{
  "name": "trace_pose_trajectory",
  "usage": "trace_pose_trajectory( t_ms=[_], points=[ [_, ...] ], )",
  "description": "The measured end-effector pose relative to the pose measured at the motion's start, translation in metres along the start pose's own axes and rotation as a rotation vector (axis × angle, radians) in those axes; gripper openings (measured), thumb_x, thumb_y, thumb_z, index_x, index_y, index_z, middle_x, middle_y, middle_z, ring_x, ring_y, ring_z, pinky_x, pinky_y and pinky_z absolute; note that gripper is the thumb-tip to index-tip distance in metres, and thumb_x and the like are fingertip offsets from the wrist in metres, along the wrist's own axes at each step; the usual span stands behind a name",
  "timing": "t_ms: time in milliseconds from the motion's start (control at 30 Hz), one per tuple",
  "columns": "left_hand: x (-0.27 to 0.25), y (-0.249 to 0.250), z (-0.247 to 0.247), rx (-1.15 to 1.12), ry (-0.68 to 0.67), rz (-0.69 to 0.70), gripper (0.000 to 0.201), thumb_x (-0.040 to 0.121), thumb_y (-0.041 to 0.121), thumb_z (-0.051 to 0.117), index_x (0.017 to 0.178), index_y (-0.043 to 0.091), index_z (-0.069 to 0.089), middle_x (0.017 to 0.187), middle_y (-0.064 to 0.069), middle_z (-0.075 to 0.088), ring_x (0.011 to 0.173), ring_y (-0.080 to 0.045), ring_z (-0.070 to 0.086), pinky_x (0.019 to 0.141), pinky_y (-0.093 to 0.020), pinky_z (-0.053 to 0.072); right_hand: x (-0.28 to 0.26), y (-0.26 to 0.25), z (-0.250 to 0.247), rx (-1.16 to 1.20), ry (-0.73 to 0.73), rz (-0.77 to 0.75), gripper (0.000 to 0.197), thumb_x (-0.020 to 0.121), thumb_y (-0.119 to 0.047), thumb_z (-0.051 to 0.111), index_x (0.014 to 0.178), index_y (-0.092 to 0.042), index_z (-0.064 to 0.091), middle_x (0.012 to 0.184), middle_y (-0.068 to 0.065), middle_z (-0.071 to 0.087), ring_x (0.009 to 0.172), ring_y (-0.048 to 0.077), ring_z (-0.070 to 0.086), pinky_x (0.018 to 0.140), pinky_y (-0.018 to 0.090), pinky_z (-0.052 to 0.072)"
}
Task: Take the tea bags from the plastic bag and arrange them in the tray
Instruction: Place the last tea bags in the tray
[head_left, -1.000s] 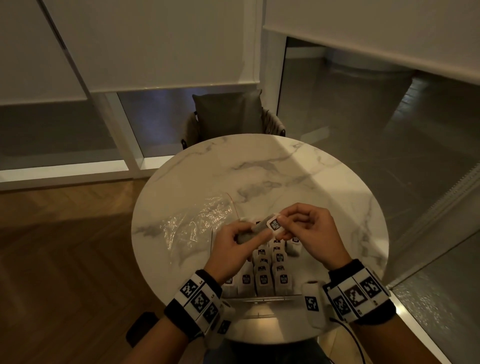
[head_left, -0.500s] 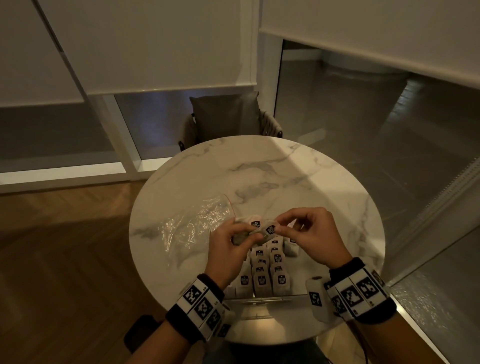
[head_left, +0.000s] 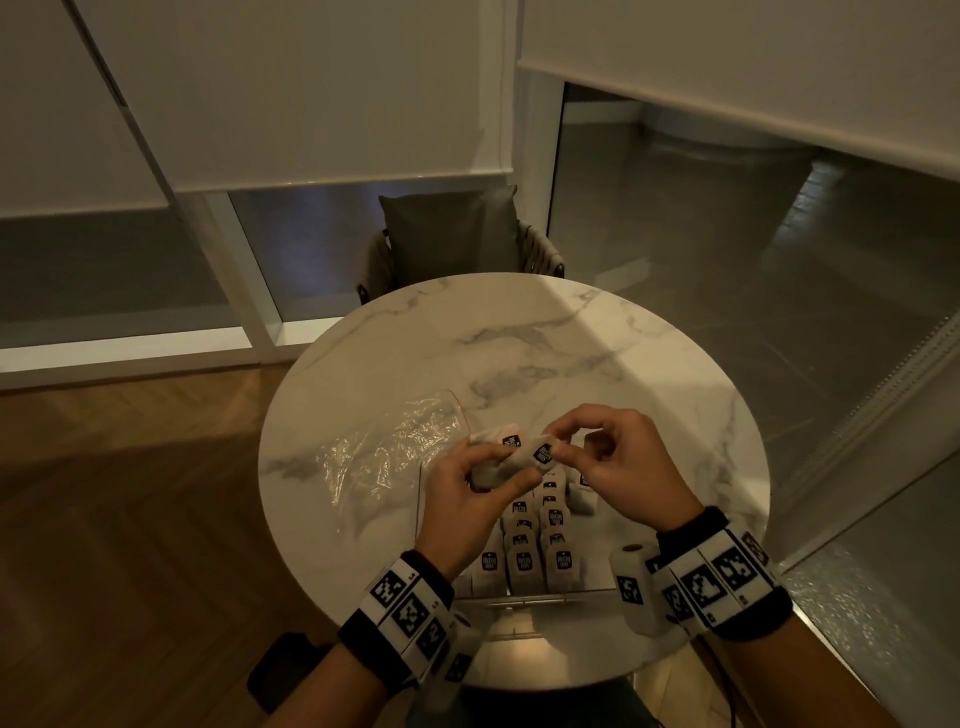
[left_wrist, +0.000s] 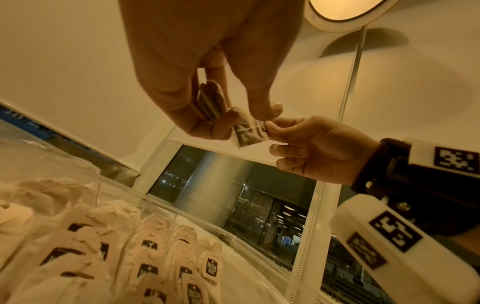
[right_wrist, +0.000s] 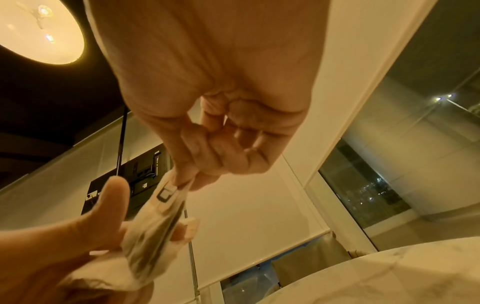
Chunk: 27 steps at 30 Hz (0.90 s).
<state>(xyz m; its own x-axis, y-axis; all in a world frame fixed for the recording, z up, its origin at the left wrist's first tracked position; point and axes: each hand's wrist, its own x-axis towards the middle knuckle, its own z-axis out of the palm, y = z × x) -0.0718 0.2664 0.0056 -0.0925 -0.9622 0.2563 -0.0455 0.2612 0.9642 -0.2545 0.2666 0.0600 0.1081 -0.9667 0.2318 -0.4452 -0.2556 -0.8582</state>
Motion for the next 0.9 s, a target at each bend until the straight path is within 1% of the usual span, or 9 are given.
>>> trace_pose_trajectory(
  t_ms=[100, 167, 333, 467, 600, 633, 733, 800, 900],
  points=[
    [0.001, 0.0, 0.001, -0.034, -0.033, -0.043, 0.033, 0.071, 0.045, 0.082, 0.086, 0.016, 0.078, 0.086, -0.008, 0.07, 0.08, -0.027, 0.068, 0.072, -0.051, 0.058, 0.004, -0.002, -0.003, -0.026, -0.029, -0.012, 0.017, 0.084, -0.002, 0.072, 0.084, -0.02, 0.073, 0.079, -0.006, 0.068, 0.045, 0.005, 0.043, 0.051, 0.017, 0.04],
    [0.0, 0.0, 0.002, -0.058, -0.054, -0.065, 0.025, 0.077, 0.038, 0.081, 0.083, 0.014, 0.079, 0.081, -0.011, 0.072, 0.074, -0.031, 0.069, 0.07, -0.053, 0.058, 0.007, -0.003, -0.003, -0.07, -0.033, -0.005, 0.021, 0.084, -0.003, 0.072, 0.082, -0.024, 0.072, 0.075, -0.01, 0.066, 0.045, 0.005, 0.044, 0.05, 0.017, 0.039],
    [0.0, 0.001, 0.004, -0.089, -0.045, -0.096, 0.022, 0.078, 0.027, 0.079, 0.088, 0.008, 0.077, 0.086, -0.014, 0.071, 0.077, -0.024, 0.069, 0.068, -0.029, 0.057, 0.016, -0.012, -0.009, -0.119, -0.117, 0.019, 0.02, 0.084, -0.007, 0.073, 0.083, -0.027, 0.073, 0.073, -0.009, 0.067, 0.044, 0.004, 0.044, 0.05, 0.016, 0.037],
    [0.001, -0.002, 0.006, -0.095, -0.068, -0.099, 0.017, 0.081, 0.023, 0.077, 0.089, 0.008, 0.078, 0.088, -0.015, 0.071, 0.081, -0.028, 0.07, 0.072, -0.033, 0.059, 0.027, -0.027, -0.015, -0.28, -0.195, -0.01, 0.015, 0.082, -0.012, 0.076, 0.082, -0.028, 0.075, 0.08, -0.007, 0.072, 0.052, -0.002, 0.053, 0.057, 0.016, 0.038],
    [0.0, 0.001, 0.009, -0.128, -0.087, -0.119, 0.018, 0.083, 0.022, 0.077, 0.091, 0.007, 0.077, 0.087, -0.016, 0.072, 0.082, -0.032, 0.07, 0.075, -0.043, 0.06, 0.029, -0.04, -0.022, -0.227, -0.371, -0.024, 0.009, 0.082, -0.014, 0.077, 0.082, -0.023, 0.077, 0.07, -0.016, 0.07, 0.044, 0.006, 0.045, 0.052, 0.015, 0.037],
    [0.0, 0.001, 0.01, -0.129, -0.097, -0.122, 0.017, 0.083, 0.021, 0.076, 0.092, 0.006, 0.077, 0.086, -0.015, 0.072, 0.079, -0.03, 0.07, 0.073, -0.041, 0.06, 0.029, -0.042, -0.024, -0.211, -0.393, -0.03, 0.009, 0.082, -0.013, 0.077, 0.082, -0.022, 0.077, 0.068, -0.019, 0.069, 0.043, 0.006, 0.043, 0.05, 0.014, 0.036],
    [-0.002, 0.0, 0.009, -0.116, -0.084, -0.129, 0.009, 0.083, 0.01, 0.076, 0.091, 0.005, 0.077, 0.082, -0.01, 0.071, 0.067, -0.008, 0.064, 0.062, -0.02, 0.05, 0.028, -0.044, -0.027, -0.263, -0.348, -0.046, 0.012, 0.082, -0.012, 0.077, 0.081, -0.024, 0.077, 0.065, -0.026, 0.066, 0.043, 0.007, 0.042, 0.049, 0.011, 0.035],
    [-0.004, -0.003, 0.008, -0.121, -0.077, -0.148, 0.015, 0.081, 0.011, 0.078, 0.095, 0.007, 0.076, 0.091, -0.011, 0.072, 0.074, -0.01, 0.067, 0.066, -0.019, 0.052, 0.028, -0.045, -0.029, -0.315, -0.314, -0.047, 0.011, 0.082, -0.014, 0.077, 0.082, -0.025, 0.077, 0.066, -0.022, 0.068, 0.045, 0.005, 0.046, 0.049, 0.01, 0.035],
    [-0.007, -0.006, 0.004, -0.133, -0.048, -0.189, 0.03, 0.073, 0.019, 0.084, 0.101, 0.014, 0.075, 0.108, -0.009, 0.071, 0.095, -0.019, 0.071, 0.08, -0.03, 0.058, 0.028, -0.046, -0.031, -0.489, -0.274, -0.05, 0.009, 0.083, -0.019, 0.075, 0.082, -0.028, 0.077, 0.073, -0.015, 0.07, 0.058, -0.007, 0.055, 0.053, 0.01, 0.032]
  ],
)
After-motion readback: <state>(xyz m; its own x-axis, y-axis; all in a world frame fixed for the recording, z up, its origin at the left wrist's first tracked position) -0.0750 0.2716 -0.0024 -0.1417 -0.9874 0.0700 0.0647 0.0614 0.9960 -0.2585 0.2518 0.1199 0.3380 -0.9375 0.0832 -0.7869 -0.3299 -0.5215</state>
